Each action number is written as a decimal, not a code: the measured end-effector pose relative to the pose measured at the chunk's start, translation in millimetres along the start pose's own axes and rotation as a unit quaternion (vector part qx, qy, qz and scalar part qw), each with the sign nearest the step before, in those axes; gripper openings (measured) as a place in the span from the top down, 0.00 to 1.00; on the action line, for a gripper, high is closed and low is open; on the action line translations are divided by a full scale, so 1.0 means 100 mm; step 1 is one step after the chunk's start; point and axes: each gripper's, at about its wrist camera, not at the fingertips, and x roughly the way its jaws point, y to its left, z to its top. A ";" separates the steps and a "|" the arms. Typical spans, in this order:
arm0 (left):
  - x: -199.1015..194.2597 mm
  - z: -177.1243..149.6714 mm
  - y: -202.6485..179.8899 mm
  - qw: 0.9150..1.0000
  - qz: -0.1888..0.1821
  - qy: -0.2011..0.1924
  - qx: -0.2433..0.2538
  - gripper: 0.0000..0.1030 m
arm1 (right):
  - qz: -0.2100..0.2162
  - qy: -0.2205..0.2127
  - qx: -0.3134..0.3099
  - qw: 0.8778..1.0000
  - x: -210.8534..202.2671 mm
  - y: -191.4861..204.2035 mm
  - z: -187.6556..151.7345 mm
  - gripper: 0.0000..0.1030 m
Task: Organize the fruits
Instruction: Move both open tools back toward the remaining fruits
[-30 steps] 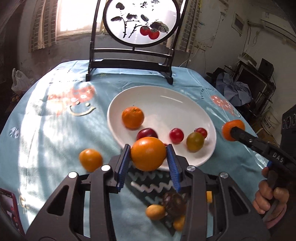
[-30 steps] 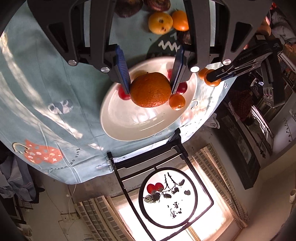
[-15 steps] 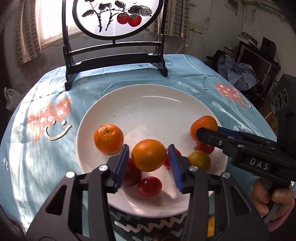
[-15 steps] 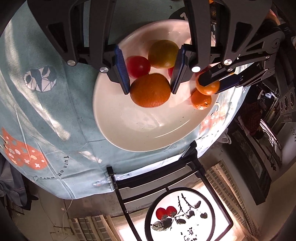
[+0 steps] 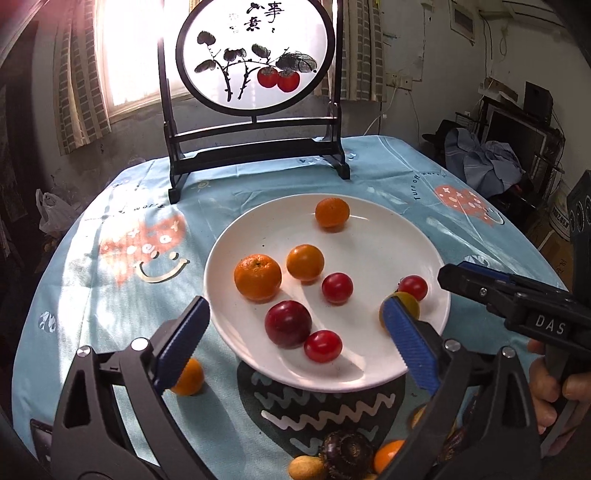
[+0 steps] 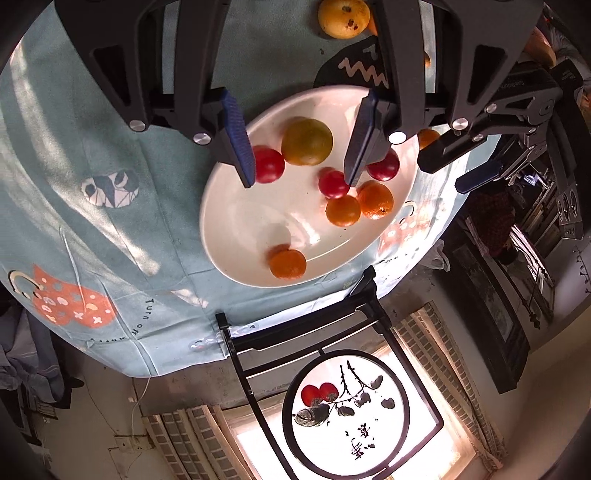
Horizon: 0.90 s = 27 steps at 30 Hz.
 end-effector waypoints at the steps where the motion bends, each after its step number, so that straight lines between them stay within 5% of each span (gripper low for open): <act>1: -0.01 -0.03 0.02 1.000 -0.001 0.003 -0.003 0.06 | -0.003 0.001 0.002 1.000 -0.02 0.00 -0.04 0.51; 16: -0.23 -0.14 0.28 0.999 -0.005 0.005 -0.053 0.05 | -0.025 0.021 -0.006 0.999 -0.56 0.05 -0.70 0.51; 27: -0.29 -0.20 0.39 0.997 -0.006 0.011 -0.070 0.05 | -0.141 0.097 -0.135 0.976 -0.73 0.28 -1.17 0.51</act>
